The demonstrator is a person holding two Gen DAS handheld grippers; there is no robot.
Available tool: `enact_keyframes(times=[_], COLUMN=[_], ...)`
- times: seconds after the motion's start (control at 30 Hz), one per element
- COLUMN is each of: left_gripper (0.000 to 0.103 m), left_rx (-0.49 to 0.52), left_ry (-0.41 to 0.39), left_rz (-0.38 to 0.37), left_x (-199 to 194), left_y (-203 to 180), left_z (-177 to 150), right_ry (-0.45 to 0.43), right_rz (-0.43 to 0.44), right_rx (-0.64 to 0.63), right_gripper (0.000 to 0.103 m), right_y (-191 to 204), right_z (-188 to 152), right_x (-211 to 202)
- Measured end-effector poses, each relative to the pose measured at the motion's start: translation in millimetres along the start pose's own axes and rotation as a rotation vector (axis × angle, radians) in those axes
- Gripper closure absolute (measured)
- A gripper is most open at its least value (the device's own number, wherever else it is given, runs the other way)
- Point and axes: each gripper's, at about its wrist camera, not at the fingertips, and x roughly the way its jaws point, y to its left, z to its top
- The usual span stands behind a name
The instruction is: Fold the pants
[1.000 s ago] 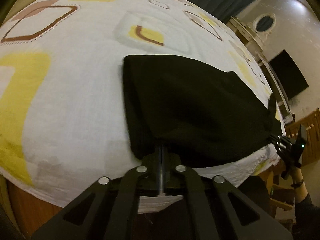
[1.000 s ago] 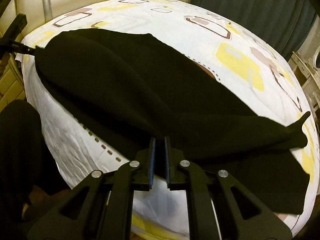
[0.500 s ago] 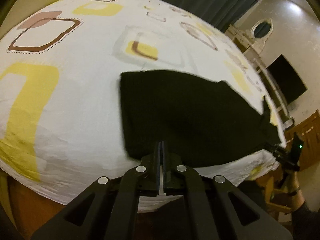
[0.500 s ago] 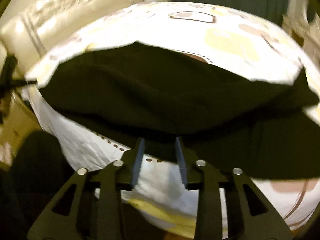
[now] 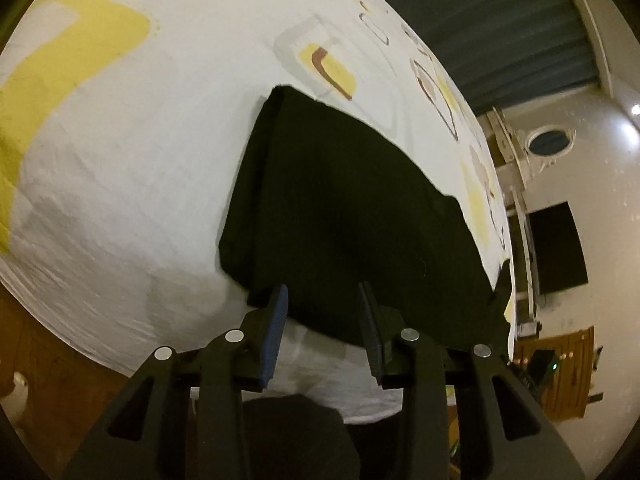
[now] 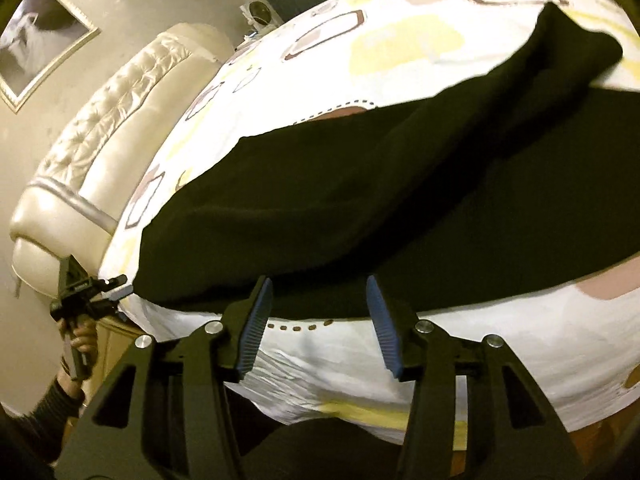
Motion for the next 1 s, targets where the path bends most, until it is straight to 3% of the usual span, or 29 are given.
enact_keyframes(times=[0.27, 0.4, 0.6, 1.0], left_gripper=[0.066, 0.054, 0.054, 0.054], left_rx=[-0.007, -0.087, -0.163, -0.228], left_ry=[-0.021, -0.019, -0.012, -0.022], left_rz=[0.063, 0.069, 0.04, 0.064], left_x=[-9.3, -11.2, -3.8, -6.2], left_y=[-4.5, 8.5, 15.2, 4.1], left_z=[-8.0, -13.4, -9.3, -8.6], right_ry=[0.014, 0.016, 0.018, 0.004], right_rz=[0.041, 0.044, 0.045, 0.068], right_rx=[0.087, 0.085, 0.077, 0.149], right_gripper=[0.052, 0.048, 0.046, 0.045], right_y=[-4.3, -2.3, 2.3, -5.5], right_z=[-2.1, -1.2, -4.6, -5.6], right_x=[5.8, 8.8, 10.7, 7.4])
